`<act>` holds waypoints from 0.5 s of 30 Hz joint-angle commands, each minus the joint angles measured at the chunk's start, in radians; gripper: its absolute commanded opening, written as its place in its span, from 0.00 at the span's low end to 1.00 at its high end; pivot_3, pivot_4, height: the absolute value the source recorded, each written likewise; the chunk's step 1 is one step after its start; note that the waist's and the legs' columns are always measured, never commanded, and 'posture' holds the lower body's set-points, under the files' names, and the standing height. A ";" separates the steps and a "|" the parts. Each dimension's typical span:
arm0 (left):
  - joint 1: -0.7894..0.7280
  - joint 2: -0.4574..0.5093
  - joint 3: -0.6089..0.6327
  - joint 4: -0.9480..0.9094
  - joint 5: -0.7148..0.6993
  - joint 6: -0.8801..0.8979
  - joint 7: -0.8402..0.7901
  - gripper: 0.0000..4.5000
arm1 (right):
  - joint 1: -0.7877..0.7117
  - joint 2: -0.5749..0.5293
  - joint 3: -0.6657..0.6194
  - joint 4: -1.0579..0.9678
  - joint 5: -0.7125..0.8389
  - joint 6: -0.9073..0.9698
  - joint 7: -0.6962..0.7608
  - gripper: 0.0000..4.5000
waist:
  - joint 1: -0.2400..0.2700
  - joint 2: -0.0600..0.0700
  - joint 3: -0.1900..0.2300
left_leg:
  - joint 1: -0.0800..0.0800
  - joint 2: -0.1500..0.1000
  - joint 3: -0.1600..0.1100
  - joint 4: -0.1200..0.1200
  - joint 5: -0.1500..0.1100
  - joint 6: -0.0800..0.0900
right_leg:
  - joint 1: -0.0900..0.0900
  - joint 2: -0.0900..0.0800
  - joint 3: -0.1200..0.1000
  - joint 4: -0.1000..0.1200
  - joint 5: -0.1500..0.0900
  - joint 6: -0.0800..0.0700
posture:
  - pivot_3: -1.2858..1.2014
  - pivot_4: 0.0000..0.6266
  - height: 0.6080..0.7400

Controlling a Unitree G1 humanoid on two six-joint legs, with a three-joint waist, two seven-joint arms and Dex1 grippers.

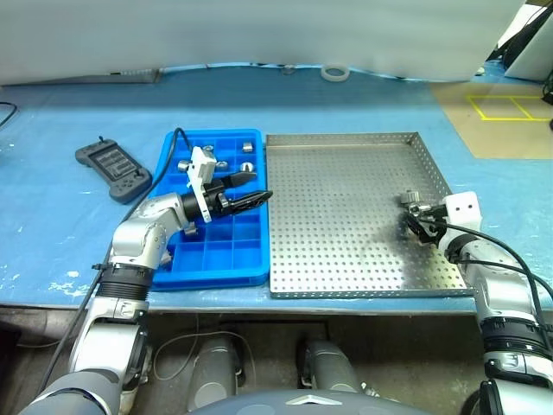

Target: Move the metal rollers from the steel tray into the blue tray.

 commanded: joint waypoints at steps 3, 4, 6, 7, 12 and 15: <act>0.005 0.009 0.020 -0.011 0.001 -0.023 -0.014 0.99 | -0.015 0.009 -0.026 -0.011 0.043 -0.037 0.007 0.77 | 0.000 0.000 0.000 | 0.000 0.000 0.000 0.000 0.000 0.000 | 0.000 0.000 0.000 0.000 0.000 0.000 | 0.44 0.24 1.00; 0.007 0.010 0.020 -0.011 0.002 -0.023 -0.014 0.99 | -0.019 0.012 -0.022 -0.013 0.044 -0.037 0.004 0.69 | 0.000 0.000 0.000 | 0.000 0.000 0.000 0.000 0.000 0.000 | 0.000 0.000 0.000 0.000 0.000 0.000 | 0.44 0.24 1.00; 0.007 0.011 0.022 -0.011 0.001 -0.022 -0.016 0.99 | -0.023 0.014 -0.013 -0.012 0.037 -0.037 -0.004 0.55 | 0.000 0.000 0.000 | 0.000 0.000 0.000 0.000 0.000 0.000 | 0.000 0.000 0.000 0.000 0.000 0.000 | 0.45 0.24 1.00; 0.006 0.011 0.023 -0.011 0.001 -0.022 -0.016 0.99 | -0.024 0.015 -0.011 -0.011 0.037 -0.038 -0.005 0.46 | 0.000 0.001 0.000 | 0.000 0.000 0.000 0.000 0.000 0.000 | 0.000 0.000 0.000 0.000 0.000 0.000 | 0.45 0.24 1.00; -0.002 0.012 0.024 0.000 0.005 -0.025 -0.018 0.99 | -0.033 0.023 -0.004 -0.017 0.040 -0.040 -0.006 0.27 | 0.000 0.001 0.000 | 0.000 0.000 0.000 -0.001 0.000 0.000 | 0.000 0.000 0.000 0.000 0.000 0.000 | 0.44 0.24 1.00; -0.003 0.009 0.021 -0.008 0.005 -0.022 -0.015 0.99 | -0.029 0.027 0.002 -0.035 0.038 -0.037 -0.004 0.27 | 0.000 0.001 0.000 | 0.000 0.000 0.000 -0.001 0.000 0.000 | -0.001 0.000 0.000 -0.001 0.000 0.000 | 0.44 0.24 1.00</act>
